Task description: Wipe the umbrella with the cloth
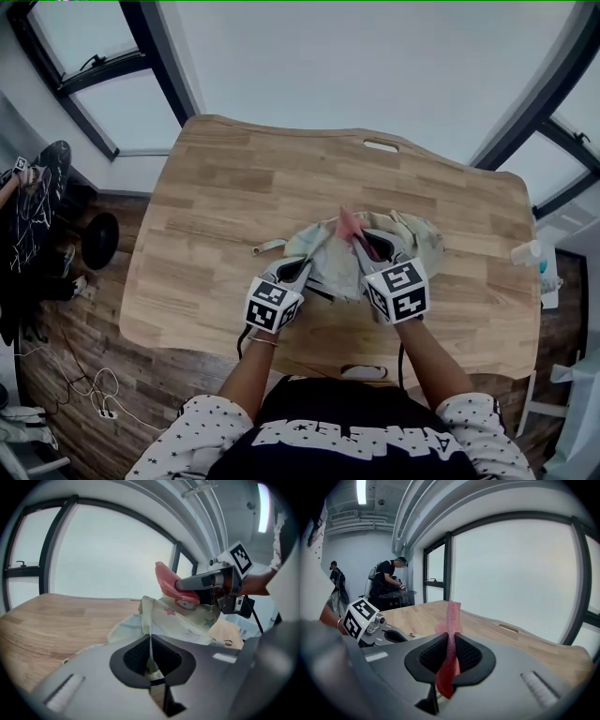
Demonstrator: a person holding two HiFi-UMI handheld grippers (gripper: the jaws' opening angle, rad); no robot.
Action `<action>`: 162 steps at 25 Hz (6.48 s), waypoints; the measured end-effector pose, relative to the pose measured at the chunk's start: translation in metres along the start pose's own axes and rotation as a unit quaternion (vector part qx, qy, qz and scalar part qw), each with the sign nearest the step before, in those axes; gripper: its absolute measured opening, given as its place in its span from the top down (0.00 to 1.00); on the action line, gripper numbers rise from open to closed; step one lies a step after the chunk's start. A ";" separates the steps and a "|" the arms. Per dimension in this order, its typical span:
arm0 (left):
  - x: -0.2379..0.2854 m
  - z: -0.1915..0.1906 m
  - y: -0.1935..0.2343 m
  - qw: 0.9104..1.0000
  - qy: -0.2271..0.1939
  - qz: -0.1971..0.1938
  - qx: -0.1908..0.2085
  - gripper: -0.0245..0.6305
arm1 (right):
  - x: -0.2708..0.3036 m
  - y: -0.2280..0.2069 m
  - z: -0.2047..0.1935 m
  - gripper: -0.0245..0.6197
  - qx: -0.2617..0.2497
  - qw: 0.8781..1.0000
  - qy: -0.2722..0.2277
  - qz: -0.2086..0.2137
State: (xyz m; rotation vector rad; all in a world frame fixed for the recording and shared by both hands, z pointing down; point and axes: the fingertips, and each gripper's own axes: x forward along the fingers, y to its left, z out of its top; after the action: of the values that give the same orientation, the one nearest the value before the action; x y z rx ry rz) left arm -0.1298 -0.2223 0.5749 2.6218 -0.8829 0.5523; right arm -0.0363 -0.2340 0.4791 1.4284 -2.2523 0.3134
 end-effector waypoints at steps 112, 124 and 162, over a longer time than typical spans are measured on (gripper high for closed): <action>-0.043 0.048 -0.046 0.993 -0.099 -0.030 -0.063 0.96 | -0.063 0.004 -0.032 0.88 -0.236 0.960 0.051 0.142; -0.050 0.050 -0.057 0.992 -0.107 -0.004 -0.071 0.96 | -0.034 -0.049 -0.043 0.89 -0.262 0.953 0.105 0.113; -0.085 0.113 -0.101 0.980 -0.194 0.039 0.012 0.93 | -0.173 -0.076 -0.022 0.89 0.019 0.988 -0.111 0.104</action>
State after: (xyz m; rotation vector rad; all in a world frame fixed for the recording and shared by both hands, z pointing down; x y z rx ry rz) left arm -0.0995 -0.1492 0.4196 2.7739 -1.1001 0.0652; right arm 0.1002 -0.1204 0.4101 1.3050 -2.5970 0.2753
